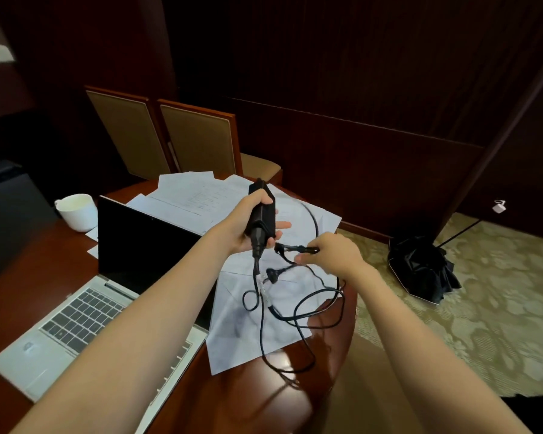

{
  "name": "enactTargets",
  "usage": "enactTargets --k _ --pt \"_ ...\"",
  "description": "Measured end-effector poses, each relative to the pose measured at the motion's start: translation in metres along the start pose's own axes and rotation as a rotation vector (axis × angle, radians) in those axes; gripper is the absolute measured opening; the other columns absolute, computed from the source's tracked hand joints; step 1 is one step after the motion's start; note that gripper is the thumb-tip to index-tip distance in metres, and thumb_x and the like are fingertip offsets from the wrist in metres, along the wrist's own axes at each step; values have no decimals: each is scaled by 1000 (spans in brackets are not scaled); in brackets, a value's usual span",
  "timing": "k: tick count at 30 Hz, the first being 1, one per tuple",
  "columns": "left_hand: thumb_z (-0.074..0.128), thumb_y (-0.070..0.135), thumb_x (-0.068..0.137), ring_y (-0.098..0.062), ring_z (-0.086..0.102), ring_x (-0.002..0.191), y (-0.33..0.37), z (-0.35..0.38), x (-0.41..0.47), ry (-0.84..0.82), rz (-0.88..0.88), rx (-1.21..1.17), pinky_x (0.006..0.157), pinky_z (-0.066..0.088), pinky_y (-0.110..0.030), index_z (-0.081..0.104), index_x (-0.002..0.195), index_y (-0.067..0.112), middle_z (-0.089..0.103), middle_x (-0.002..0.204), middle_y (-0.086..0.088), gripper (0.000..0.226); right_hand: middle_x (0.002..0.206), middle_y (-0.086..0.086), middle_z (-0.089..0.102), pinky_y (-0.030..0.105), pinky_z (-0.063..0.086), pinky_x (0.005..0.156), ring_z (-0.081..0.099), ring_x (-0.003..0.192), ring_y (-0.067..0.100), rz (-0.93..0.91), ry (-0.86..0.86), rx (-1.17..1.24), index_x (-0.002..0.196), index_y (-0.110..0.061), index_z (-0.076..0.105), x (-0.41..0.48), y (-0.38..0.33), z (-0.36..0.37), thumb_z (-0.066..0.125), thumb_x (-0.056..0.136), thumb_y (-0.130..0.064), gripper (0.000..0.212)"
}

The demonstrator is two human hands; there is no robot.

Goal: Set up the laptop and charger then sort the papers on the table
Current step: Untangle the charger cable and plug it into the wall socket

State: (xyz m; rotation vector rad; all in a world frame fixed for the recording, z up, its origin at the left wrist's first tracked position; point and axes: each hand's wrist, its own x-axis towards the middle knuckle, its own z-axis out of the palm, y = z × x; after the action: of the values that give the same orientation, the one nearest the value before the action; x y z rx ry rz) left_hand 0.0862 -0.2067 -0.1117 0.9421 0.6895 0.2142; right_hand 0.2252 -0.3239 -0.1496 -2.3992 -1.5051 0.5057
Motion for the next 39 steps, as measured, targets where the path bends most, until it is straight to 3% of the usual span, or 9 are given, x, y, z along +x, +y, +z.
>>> enactTargets --k 7,10,12,15,18,25,32,35,39 --pt "46 31 89 -22 55 62 1 -2 -4 55 9 83 43 49 -22 43 118 7 58 122 -19 37 53 -4 53 5 30 38 44 38 -1 161 -45 815 84 1 69 -12 10 -19 61 89 -22 25" --pt "46 29 90 -21 56 66 1 2 -4 78 40 94 45 50 -23 46 113 11 59 118 -15 30 64 -1 57 9 36 48 45 52 4 148 113 792 71 -8 68 -7 8 -16 53 94 -27 34" --pt "45 26 89 -19 56 68 2 3 -4 96 68 107 49 51 -25 49 108 13 60 111 -12 23 53 -6 52 22 32 53 39 51 10 163 254 675 69 -2 66 1 7 -14 51 94 -30 41" --pt "41 15 89 -17 56 74 1 1 -1 127 133 83 59 48 -30 50 118 10 58 98 -9 30 32 -13 45 26 27 51 35 46 10 211 420 571 58 -20 53 11 -1 -21 47 94 -33 39" --pt "38 7 86 -18 56 85 2 -5 2 175 223 25 70 47 -31 42 133 10 52 96 -8 47 47 -14 54 27 33 63 42 52 5 214 585 579 70 -23 56 20 -9 -40 45 94 -35 29" --pt "39 4 81 -20 48 77 7 -12 12 312 345 -246 61 45 -30 48 115 12 47 89 -6 36 69 -15 57 16 35 66 51 61 -7 89 859 746 94 -23 57 35 -21 -70 44 97 -34 18" --pt "43 5 88 -16 50 73 16 -2 22 312 399 -307 66 43 -28 48 81 15 49 78 -5 13 77 -12 56 26 38 60 49 42 -2 -26 675 904 72 -27 49 51 -17 -31 45 97 -23 26" --pt "47 8 87 -16 50 74 16 -2 31 373 409 -274 61 44 -27 49 92 13 50 84 -7 7 77 -8 54 22 41 55 56 48 -2 -39 633 968 73 -23 49 51 -11 -26 46 97 -20 24" --pt "53 8 87 -16 52 80 18 -3 41 447 496 -345 62 48 -28 40 116 16 49 90 -6 32 71 2 54 21 52 60 63 61 11 -20 626 1220 69 -11 52 48 -7 -46 47 95 -8 26"
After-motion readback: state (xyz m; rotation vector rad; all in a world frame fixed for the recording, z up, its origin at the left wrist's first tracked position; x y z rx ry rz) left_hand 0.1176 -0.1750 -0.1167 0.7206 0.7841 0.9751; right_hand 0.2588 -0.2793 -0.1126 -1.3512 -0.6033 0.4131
